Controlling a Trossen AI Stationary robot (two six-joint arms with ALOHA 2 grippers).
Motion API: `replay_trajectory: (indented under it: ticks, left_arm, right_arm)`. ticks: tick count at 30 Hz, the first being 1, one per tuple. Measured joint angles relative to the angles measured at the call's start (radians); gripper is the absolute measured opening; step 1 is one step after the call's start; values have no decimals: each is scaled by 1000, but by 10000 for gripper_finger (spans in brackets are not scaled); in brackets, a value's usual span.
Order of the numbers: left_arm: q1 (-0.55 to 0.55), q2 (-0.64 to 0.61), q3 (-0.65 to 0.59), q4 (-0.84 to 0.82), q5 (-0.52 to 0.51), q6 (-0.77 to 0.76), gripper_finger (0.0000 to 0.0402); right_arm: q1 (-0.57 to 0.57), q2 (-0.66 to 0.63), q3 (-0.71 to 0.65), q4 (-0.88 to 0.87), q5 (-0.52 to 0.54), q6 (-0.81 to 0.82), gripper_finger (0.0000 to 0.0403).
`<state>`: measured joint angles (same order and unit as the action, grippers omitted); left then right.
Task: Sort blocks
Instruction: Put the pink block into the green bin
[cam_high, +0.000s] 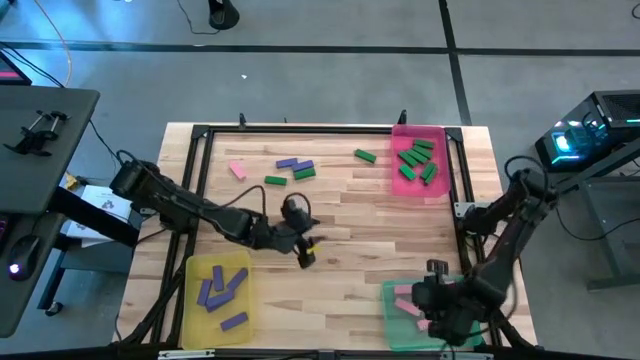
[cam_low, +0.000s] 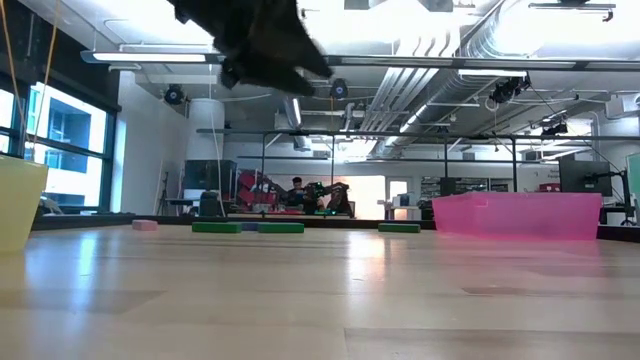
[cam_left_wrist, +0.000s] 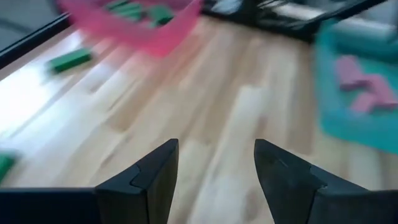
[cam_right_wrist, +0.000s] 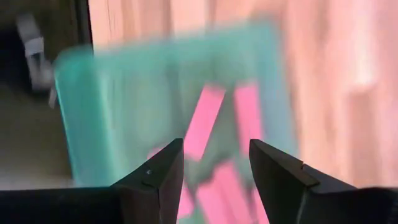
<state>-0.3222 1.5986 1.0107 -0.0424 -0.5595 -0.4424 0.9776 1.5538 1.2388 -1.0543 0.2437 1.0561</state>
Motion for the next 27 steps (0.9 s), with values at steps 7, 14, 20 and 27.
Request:
replay_trajectory:
  ticks: [7, 14, 20, 27]
  left_arm:
    - [150, -56, 0, -341, 63, -104, 184]
    - [370, -59, 0, -629, 236, -100, 170]
    - [552, -59, 0, -858, 266, -52, 166]
    - [700, -58, -35, -832, 290, 230, 171]
  right_arm:
    - [25, -109, -136, 221, 523, -65, 167]
    - [-109, -123, -384, 736, 708, -262, 167]
    - [-252, -113, -577, 1325, 579, -486, 167]
    - [-322, -113, -640, 1497, 435, -541, 167]
